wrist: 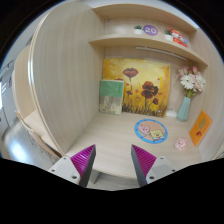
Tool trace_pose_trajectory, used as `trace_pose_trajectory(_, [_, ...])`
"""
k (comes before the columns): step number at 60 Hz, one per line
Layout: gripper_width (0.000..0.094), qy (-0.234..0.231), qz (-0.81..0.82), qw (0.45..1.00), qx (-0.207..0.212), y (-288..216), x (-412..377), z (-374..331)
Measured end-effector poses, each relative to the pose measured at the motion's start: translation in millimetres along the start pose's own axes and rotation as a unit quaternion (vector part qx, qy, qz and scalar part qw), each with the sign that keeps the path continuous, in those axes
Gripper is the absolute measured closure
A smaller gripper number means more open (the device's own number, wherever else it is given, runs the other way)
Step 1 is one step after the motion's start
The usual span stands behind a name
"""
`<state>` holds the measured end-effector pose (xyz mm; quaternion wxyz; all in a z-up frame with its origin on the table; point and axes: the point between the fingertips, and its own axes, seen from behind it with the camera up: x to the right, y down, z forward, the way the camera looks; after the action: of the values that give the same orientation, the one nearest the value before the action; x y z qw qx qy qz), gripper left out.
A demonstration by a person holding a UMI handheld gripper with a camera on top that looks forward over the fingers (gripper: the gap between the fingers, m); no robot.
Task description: Arrange mouse
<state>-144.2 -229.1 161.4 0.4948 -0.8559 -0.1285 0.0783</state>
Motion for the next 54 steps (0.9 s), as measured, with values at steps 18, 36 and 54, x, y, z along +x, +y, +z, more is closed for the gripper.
trace_pose_trajectory(18, [0.0232, 0.078, 0.058, 0.992, -0.078, 92.4, 111.4, 17.1])
trace_pose_trajectory(36, [0.0248, 0.184, 0.103, 0.967, -0.140, 147.2, 276.8, 24.3])
trace_pose_trajectory(54, [0.0247, 0.186, 0.117, 0.962, -0.162, 128.5, 353.6, 96.5])
